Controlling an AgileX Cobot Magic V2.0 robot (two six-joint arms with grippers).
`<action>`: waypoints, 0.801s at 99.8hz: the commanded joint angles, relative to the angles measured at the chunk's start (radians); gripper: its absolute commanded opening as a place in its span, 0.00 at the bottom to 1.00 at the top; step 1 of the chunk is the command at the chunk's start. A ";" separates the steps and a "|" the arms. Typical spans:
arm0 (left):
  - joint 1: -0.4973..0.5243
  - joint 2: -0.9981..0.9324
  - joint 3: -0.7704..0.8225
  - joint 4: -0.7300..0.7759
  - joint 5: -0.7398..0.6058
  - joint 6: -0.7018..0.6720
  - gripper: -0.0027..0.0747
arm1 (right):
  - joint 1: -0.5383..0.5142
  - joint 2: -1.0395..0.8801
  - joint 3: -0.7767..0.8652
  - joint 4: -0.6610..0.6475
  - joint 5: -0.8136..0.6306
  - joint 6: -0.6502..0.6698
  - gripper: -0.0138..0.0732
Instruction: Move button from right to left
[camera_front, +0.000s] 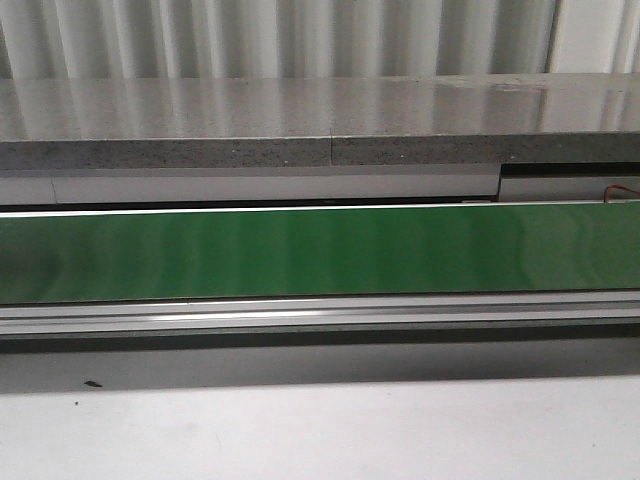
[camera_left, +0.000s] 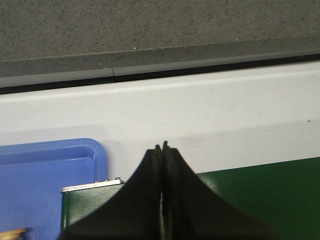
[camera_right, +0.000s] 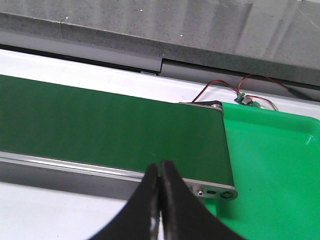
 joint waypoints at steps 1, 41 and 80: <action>-0.014 -0.081 0.036 -0.039 -0.110 -0.013 0.01 | 0.001 0.008 -0.026 -0.004 -0.079 -0.007 0.08; -0.014 -0.375 0.449 -0.048 -0.329 -0.001 0.01 | 0.001 0.008 -0.026 -0.004 -0.079 -0.007 0.08; -0.014 -0.726 0.802 -0.051 -0.532 -0.001 0.01 | 0.001 0.008 -0.026 -0.004 -0.079 -0.007 0.08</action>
